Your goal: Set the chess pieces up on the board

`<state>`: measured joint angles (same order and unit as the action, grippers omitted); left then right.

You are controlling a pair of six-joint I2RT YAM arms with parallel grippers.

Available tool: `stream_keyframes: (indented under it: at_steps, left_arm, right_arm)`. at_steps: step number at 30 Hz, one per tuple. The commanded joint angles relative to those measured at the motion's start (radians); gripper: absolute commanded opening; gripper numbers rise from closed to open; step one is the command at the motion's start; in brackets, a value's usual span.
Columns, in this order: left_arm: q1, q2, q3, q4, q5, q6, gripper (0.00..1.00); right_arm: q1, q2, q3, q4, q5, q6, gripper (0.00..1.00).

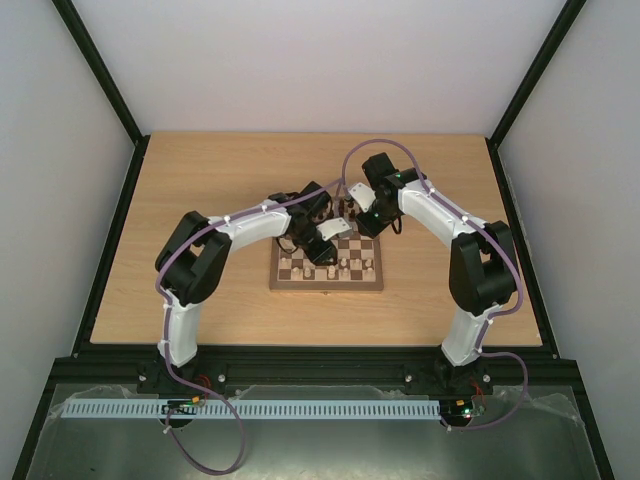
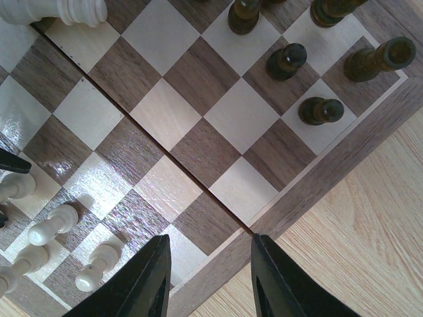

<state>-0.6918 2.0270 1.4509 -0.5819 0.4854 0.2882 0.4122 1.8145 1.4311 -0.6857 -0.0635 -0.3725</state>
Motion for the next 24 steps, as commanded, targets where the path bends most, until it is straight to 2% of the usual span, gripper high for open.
stream_keyframes:
  at_steps: [1, 5, 11, 19, 24]
  left_arm:
    - [0.002, -0.032, 0.048, -0.018, -0.005, -0.003, 0.33]
    - [0.023, -0.073, 0.076, -0.03, 0.003, -0.008, 0.42]
    - [0.092, -0.172, 0.06, -0.069, 0.036, 0.006, 0.45]
    - [0.311, -0.387, -0.171, -0.006, 0.174, -0.045, 0.49]
    - [0.461, -0.461, -0.295, 0.055, 0.208, -0.147, 0.5]
  right_arm:
    - [-0.004, -0.006, 0.004, -0.035, -0.015, 0.014, 0.34]
    - [-0.004, 0.001, 0.022, -0.049, -0.022, 0.006, 0.34]
    - [-0.004, 0.012, 0.119, -0.07, -0.018, -0.021, 0.35]
    - [0.02, 0.095, 0.359, -0.182, -0.166, -0.034, 0.36]
    - [0.113, 0.156, 0.452, -0.232, -0.156, -0.073, 0.36]
